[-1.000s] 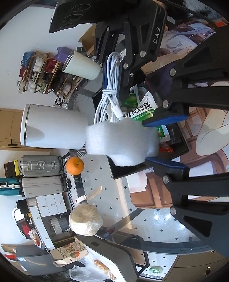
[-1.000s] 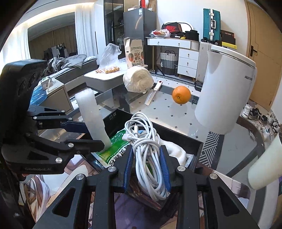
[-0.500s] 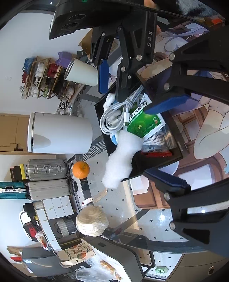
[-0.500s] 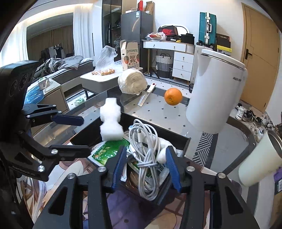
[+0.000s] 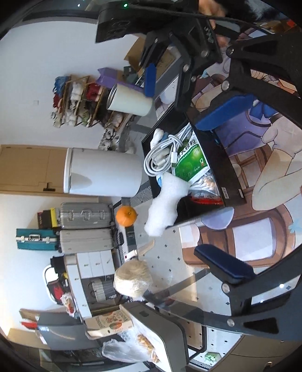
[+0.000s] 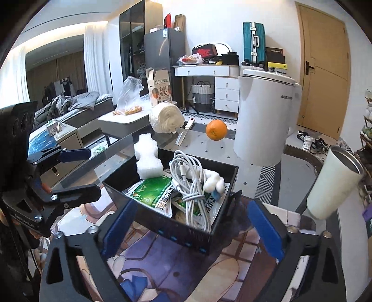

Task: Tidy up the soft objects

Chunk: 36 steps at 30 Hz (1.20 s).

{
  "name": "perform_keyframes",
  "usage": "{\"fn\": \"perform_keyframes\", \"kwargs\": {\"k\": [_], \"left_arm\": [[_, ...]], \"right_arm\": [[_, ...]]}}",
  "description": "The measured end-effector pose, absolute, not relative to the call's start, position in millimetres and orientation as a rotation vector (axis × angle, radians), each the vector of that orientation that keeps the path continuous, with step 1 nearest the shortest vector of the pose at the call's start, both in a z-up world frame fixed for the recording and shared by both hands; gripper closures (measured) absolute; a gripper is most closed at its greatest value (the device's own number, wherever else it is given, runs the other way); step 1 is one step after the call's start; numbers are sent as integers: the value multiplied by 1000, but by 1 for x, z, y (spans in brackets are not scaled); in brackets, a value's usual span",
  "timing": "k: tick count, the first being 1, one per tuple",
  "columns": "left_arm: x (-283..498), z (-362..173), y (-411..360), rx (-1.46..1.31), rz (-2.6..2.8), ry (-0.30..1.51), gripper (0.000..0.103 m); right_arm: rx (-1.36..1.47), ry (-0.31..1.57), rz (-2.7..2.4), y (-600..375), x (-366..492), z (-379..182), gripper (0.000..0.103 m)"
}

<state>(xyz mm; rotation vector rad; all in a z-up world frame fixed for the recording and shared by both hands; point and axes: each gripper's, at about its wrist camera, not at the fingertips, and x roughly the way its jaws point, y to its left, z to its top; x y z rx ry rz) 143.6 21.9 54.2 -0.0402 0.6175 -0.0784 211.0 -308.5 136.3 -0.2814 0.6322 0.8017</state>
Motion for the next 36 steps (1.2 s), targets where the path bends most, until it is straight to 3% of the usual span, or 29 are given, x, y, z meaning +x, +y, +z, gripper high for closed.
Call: {"fn": "perform_keyframes", "kwargs": {"k": [24,36], "left_arm": [[113,36,22,-54,71,451,0],[117,22,24,-64,83,470,0]], "right_arm": [[-211,534,757,-332,160,120,1],[-180,511,742,-336,160,114,1]]}}
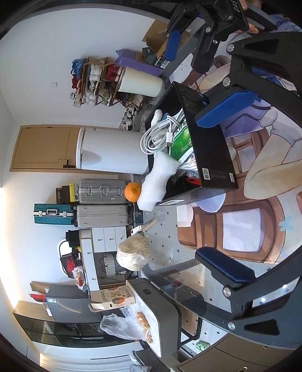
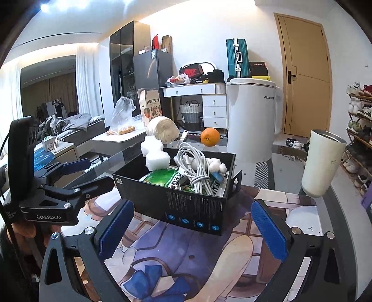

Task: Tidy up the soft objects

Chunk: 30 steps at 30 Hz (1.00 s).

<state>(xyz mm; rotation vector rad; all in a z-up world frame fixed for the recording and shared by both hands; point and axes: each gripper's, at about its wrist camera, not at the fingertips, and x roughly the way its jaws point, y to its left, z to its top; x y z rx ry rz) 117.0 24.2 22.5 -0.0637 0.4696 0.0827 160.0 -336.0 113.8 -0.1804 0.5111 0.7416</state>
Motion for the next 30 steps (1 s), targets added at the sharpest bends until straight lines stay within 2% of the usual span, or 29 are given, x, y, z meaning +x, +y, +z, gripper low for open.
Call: {"fn": "perform_keyframes", "kwargs": {"k": [30], "left_arm": [[112,21,23,-61,116,447,0]], "right_arm": [[-189,448,711,-337,152,112,1]]}}
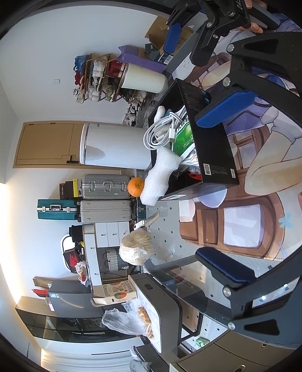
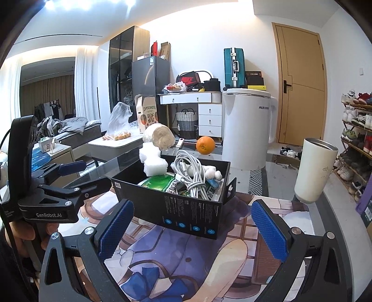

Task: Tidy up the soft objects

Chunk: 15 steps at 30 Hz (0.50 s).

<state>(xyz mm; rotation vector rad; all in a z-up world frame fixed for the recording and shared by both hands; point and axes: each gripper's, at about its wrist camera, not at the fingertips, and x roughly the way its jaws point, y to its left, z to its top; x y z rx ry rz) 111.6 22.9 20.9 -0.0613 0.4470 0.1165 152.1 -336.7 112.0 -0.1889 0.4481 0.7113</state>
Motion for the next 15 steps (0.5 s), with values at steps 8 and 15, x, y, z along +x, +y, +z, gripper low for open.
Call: {"fn": "perform_keyframes", "kwargs": {"k": [8,15], "left_arm": [[110,23,23,-61,115,440,0],[110,23,23,-62,116,439,0]], "right_arm": [[-188,447,712,-337,152,112,1],[-189,448,713,-337,152,112,1]]}}
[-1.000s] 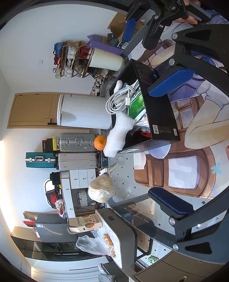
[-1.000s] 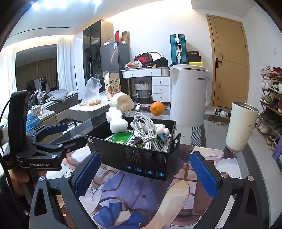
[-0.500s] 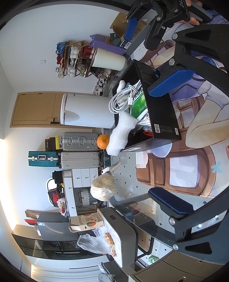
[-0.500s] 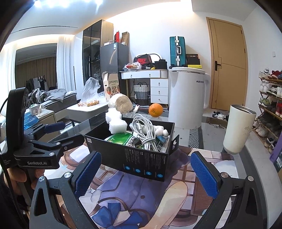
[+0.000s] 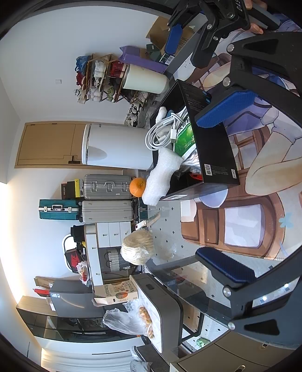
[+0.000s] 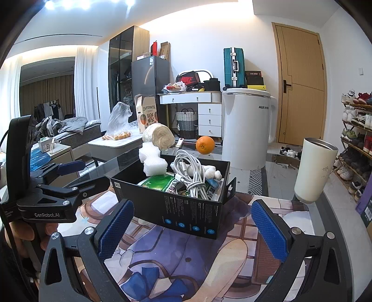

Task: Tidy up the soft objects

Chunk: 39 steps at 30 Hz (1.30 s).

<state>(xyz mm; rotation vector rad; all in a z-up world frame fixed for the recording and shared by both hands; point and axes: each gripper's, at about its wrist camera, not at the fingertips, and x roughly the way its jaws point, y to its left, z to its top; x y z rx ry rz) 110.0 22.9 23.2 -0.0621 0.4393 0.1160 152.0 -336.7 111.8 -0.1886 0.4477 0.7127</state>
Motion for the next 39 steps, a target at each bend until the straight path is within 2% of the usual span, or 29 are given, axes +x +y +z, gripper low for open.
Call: {"fn": "perform_keyframes", "kwargs": {"k": [39], "left_arm": [[110,27,23,-57,115,431,0]], "right_arm": [[-188,446,712,-337,152,112,1]]}}
